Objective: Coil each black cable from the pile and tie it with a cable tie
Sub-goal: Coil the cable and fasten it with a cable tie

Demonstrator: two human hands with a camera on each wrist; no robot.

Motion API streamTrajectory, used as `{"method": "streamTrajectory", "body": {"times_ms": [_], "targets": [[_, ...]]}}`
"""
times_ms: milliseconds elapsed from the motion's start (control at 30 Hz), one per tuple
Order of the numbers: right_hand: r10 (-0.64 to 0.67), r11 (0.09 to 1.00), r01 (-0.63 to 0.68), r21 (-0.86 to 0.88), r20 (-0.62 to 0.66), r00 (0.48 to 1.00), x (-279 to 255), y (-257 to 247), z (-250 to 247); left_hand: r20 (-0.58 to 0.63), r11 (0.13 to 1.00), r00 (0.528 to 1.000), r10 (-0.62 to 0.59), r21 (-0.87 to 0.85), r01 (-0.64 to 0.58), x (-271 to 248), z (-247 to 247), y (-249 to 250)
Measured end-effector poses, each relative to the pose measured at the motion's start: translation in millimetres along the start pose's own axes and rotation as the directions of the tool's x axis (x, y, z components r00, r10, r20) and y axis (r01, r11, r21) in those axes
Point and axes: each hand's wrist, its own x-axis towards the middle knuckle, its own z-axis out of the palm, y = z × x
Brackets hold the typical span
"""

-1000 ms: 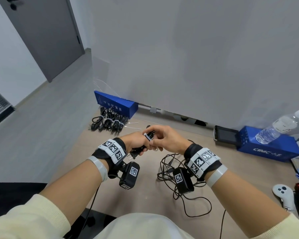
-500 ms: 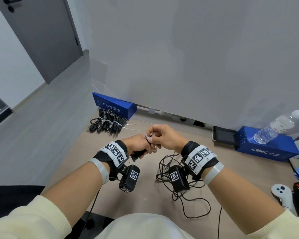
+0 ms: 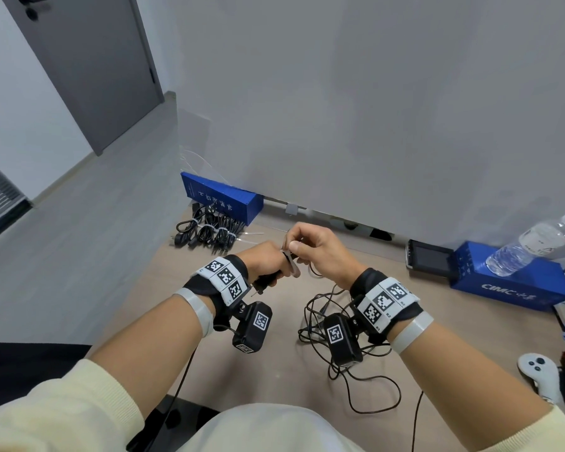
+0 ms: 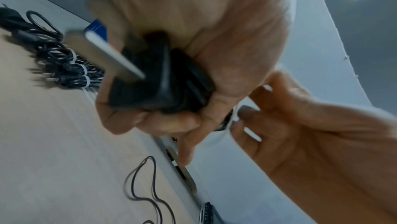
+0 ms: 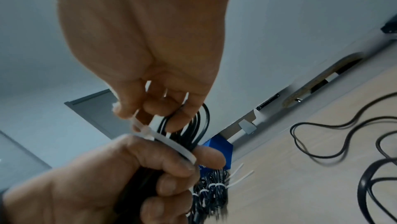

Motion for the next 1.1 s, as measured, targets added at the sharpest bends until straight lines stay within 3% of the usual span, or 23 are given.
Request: {"method": "streamTrajectory", "body": {"times_ms": [100, 267, 367, 500, 633, 700, 800, 900, 1000, 1100], "targets": [[-0.029, 0.995, 0.026, 0.096, 0.036, 0.999, -3.0, -7.7, -4.8, -0.032, 0.997, 0.998, -0.052, -0.053, 0.050, -1.7, -11.6, -7.1], [0.040, 0.983, -0.053, 0.176, 0.079, 0.996, -3.7, -11.1, 0.6, 0.020, 0.989, 0.997, -0.079, -0.123, 0.081, -2.5, -9.0, -10.9], [0.096, 0.989, -0.106, 0.107, 0.097, 0.991, -4.1, -8.0, 6.7, 0.027, 0.979, 0.995, -0.096, -0.177, 0.099, -6.2, -12.1, -10.2], [0.274, 0.959, -0.279, 0.043, 0.092, 0.957, -13.3, 14.0, 1.8, 0.069, 0.953, 0.993, -0.097, -0.281, 0.113, -7.3, -26.9, -12.0], [0.356, 0.934, -0.356, -0.001, 0.012, 0.934, -9.1, 29.7, 1.6, 0.072, 0.920, 0.997, -0.028, -0.388, 0.054, -0.8, -16.0, -17.3], [0.355, 0.935, -0.355, -0.021, -0.016, 0.935, -4.9, 34.4, 7.6, 0.040, 0.902, 0.999, 0.006, -0.431, 0.012, 0.5, -13.1, -18.9], [0.274, 0.929, -0.291, -0.227, -0.105, 0.956, 1.0, 36.0, 13.1, -0.014, 0.882, 0.999, 0.047, -0.469, -0.048, 1.1, -17.2, -18.2], [0.222, 0.923, -0.278, -0.267, -0.223, 0.949, 8.7, 31.5, 11.0, -0.061, 0.882, 0.997, 0.052, -0.465, -0.074, 1.9, -20.6, -18.0], [0.216, 0.880, -0.253, -0.402, -0.137, 0.967, 15.9, 25.4, 12.8, -0.093, 0.870, 0.994, 0.059, -0.483, -0.096, 1.8, -21.6, -18.7], [0.247, 0.871, -0.249, -0.423, -0.063, 0.967, 21.4, 27.5, 15.9, -0.115, 0.867, 0.991, 0.063, -0.485, -0.111, 4.1, -22.4, -22.7]]}}
